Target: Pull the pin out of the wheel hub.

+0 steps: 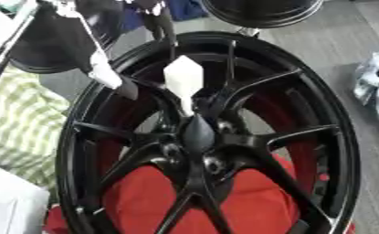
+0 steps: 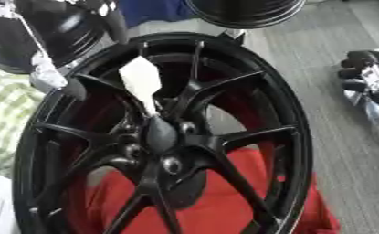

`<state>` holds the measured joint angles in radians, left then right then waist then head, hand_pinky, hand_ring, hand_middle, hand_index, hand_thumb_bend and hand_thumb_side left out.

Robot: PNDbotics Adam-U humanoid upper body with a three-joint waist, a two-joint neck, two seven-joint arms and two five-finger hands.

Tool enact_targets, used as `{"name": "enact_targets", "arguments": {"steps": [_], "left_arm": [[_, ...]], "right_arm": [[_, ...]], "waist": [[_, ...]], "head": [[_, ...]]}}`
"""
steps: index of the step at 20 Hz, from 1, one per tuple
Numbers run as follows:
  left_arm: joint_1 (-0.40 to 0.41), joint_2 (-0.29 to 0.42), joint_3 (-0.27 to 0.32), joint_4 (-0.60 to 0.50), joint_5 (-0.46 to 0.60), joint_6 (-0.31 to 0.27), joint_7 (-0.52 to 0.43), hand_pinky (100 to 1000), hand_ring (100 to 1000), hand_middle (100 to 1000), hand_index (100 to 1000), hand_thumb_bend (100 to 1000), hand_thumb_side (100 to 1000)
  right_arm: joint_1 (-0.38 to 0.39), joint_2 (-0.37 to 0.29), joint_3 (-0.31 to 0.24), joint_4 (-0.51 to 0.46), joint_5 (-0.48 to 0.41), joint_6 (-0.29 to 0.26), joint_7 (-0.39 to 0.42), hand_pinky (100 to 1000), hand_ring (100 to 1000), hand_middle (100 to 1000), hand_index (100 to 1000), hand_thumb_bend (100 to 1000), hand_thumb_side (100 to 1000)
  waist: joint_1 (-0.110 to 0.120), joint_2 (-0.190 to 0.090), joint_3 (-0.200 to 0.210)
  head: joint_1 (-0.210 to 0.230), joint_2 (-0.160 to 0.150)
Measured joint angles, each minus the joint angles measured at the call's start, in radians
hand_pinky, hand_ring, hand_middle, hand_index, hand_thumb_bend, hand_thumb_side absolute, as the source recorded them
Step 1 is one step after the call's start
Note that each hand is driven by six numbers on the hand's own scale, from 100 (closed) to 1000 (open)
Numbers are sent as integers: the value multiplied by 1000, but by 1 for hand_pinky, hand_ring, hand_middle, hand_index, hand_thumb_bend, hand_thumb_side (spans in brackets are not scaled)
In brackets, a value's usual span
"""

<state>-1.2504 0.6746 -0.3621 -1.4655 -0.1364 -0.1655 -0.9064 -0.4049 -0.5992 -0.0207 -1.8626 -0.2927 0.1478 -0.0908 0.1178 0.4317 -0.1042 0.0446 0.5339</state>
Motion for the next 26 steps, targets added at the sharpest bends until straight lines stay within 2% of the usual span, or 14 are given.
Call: {"name": "enact_targets", "arguments": {"steps": [9,19,26], "left_arm": [[-18,-39,-27,37,23,-8,0,826,755,758,791,648,214],[-21,-52,-32,63,20,-11,2,823,749,744,775,615,167],[-20,-60,-47,73,13,-12,1,815,722,687,749,568,117]], "right_arm": [[0,15,0,5,0,0,1,790,775,727,774,153,600],[0,23,2,6,0,-1,5,790,775,727,773,151,603],[1,27,2,6,0,-1,5,789,775,727,773,151,604]], "waist": [[0,5,-13],[14,5,-41],[21,12,-43]], "head": [[1,-9],[16,-18],[17,-22]]}}
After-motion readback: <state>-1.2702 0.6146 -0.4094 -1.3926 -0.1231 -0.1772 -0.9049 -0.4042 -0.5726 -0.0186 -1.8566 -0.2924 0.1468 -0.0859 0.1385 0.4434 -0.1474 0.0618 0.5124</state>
